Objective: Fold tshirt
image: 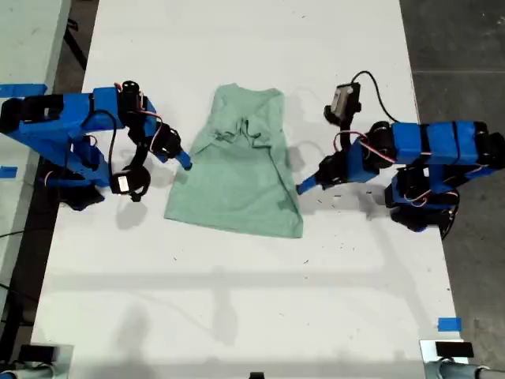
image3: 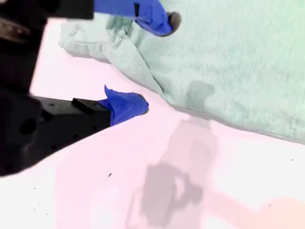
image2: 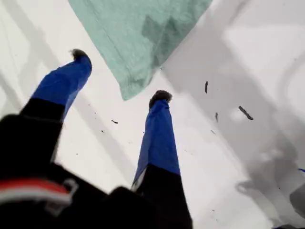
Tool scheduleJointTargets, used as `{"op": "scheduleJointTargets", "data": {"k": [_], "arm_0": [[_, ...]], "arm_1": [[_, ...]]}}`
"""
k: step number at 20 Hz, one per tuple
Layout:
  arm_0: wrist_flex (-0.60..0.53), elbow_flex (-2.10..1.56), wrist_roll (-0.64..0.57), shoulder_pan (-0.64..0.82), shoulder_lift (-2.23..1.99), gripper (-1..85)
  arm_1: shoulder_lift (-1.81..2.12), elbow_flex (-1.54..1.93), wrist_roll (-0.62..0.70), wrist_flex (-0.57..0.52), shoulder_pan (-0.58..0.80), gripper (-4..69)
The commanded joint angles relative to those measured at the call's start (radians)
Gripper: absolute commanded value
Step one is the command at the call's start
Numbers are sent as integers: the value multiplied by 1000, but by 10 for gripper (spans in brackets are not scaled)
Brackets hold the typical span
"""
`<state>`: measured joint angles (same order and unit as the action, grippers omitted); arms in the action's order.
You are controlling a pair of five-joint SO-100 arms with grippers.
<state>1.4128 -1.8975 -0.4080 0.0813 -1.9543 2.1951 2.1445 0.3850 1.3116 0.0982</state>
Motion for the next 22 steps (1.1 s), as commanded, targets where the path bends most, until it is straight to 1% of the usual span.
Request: {"op": "scheduleJointTargets", "data": {"k": [1,8,12,13,14,16,17,19,20,22], "arm_0": [[-40,-49,43,-48,-87,185],[-35,-8,49,-54,-18,196],[-31,15,49,-60,6,195],[-29,15,49,-61,6,194],[-29,15,49,-63,6,193],[-29,15,51,-69,6,190],[-29,15,52,-72,6,189],[-29,14,58,-77,6,188],[-29,14,60,-80,6,188],[-29,17,61,-83,5,186]], "arm_1": [[-114,-115,-3,-12,-31,288],[-393,-178,-32,-133,-41,293],[-543,-153,-77,-250,-55,282],[-571,-130,-86,-299,-55,263],[-597,-112,-95,-337,-55,203],[-664,-101,-115,-374,-52,19],[-681,-101,-109,-388,-57,5],[-672,-106,-101,-377,-60,-17],[-660,-123,-91,-341,-64,-17],[-624,-193,-64,-202,-83,-17]]}}
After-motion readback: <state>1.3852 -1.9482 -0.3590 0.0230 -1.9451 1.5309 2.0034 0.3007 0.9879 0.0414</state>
